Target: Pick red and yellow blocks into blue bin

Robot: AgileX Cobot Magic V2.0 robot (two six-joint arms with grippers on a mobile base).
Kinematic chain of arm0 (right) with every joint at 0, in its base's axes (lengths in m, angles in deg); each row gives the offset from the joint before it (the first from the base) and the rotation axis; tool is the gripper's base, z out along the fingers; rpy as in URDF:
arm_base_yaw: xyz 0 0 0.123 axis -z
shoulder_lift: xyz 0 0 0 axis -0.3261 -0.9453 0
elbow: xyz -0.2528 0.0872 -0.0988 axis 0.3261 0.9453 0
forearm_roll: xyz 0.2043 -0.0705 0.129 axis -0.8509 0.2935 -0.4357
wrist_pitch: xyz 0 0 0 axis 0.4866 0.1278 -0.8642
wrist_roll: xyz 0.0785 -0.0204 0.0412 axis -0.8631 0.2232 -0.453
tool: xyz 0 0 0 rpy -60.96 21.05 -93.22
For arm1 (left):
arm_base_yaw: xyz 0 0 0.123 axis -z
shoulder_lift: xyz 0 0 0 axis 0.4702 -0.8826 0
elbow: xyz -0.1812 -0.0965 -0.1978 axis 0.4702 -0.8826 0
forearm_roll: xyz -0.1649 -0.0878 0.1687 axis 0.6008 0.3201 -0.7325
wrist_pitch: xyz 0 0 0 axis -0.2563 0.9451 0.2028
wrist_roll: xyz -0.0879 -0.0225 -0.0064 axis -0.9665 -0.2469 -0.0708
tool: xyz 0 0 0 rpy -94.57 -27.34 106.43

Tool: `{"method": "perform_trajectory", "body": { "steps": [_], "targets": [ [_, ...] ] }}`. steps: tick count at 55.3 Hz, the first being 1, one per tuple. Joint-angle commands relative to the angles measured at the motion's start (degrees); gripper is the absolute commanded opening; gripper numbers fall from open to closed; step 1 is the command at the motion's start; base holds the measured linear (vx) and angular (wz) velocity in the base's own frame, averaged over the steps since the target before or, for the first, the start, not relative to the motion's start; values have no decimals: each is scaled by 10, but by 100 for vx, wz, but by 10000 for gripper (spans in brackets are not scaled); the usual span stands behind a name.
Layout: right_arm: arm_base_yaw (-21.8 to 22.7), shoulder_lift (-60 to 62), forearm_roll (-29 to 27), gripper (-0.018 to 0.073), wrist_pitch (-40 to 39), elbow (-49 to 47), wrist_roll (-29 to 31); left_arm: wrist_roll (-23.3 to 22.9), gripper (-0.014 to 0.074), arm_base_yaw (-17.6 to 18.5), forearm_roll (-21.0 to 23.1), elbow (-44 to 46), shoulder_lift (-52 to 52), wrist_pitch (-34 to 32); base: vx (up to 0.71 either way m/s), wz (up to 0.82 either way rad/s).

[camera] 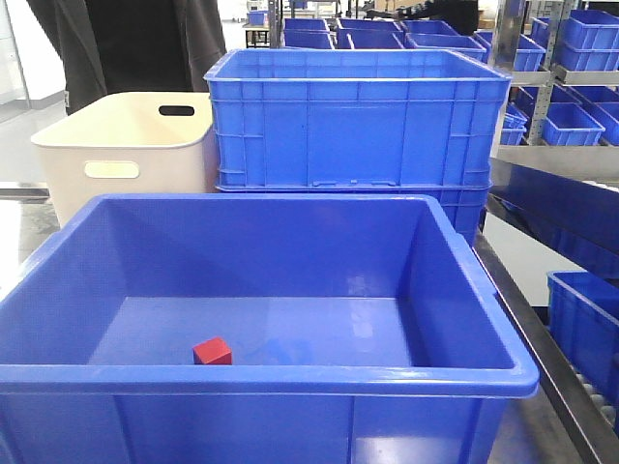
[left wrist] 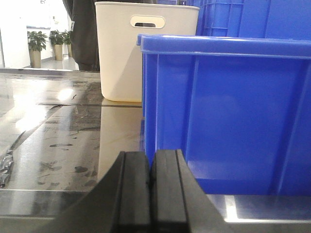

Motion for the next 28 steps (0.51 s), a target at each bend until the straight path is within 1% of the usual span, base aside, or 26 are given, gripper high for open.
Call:
{"method": "perform_trajectory", "body": {
  "steps": [1,4,5,8,14,17,21,28],
  "targets": [
    [43,24,6,-10,-53,3,13,-5,-1,-1,3,9,10,-51,0,0],
    [90,54,12,-10,-80,30,14,-5,-1,-1,3,9,10,-51,0,0],
    [95,58,14,-10,-88,38,13,-5,-1,-1,3,9,10,-51,0,0],
    [132,88,21,-10,-132,77,13,-5,-1,-1,3,9,10,-51,0,0],
    [175,145,25,-10,-253,161,10,-5,-1,-1,3,9,10,-51,0,0],
    [184,167,23,-10,-309,205,9,-5,-1,-1,3,9,10,-51,0,0],
    [194,197,20,-10,-362,261,9,-5,-1,-1,3,9,10,-51,0,0],
    [203,237,16,-10,-421,329,9,-5,-1,-1,3,9,10,-51,0,0]
  ]
}}
